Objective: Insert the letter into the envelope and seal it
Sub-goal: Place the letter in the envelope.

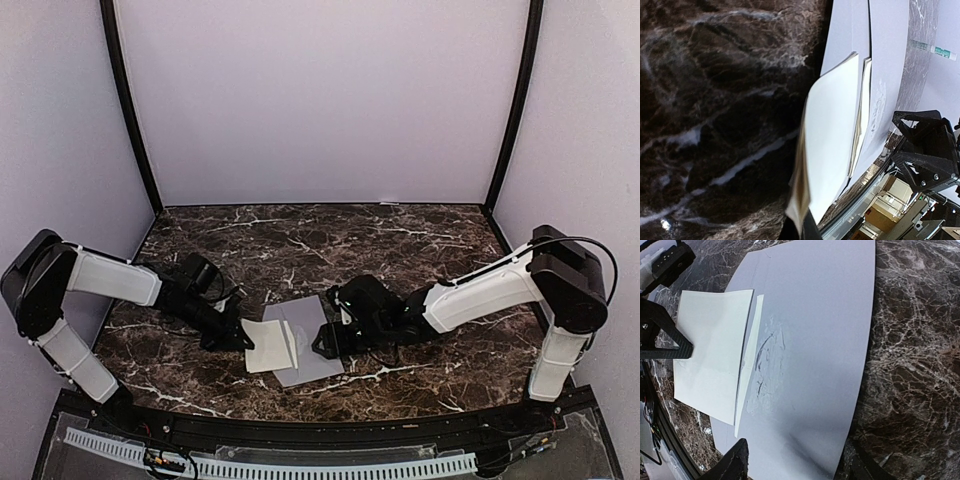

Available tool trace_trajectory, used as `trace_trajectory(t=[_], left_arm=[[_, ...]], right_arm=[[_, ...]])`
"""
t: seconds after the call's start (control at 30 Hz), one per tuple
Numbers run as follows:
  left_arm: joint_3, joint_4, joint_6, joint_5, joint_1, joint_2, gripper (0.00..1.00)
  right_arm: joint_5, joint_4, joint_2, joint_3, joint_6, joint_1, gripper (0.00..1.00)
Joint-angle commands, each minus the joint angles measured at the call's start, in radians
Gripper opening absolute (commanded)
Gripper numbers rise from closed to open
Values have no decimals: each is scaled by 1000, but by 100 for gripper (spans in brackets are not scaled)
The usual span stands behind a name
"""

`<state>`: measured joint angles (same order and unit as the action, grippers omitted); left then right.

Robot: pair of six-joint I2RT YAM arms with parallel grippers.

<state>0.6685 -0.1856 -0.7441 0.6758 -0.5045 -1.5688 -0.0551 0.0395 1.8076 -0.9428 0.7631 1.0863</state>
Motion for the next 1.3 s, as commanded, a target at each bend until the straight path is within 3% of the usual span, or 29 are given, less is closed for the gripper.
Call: trace_trajectory(t=[0.0,0.87,1.27], left_arm=[[23,13,15,3,-5,-18,0],[53,54,30,54,-16,-81,0],[56,49,38,53,-21,-99,0]], right_arm=[[-18,51,3,1,9,9,60],[-56,107,-4,16,30,10,57],[-111,327,-67,143,143,9,55]])
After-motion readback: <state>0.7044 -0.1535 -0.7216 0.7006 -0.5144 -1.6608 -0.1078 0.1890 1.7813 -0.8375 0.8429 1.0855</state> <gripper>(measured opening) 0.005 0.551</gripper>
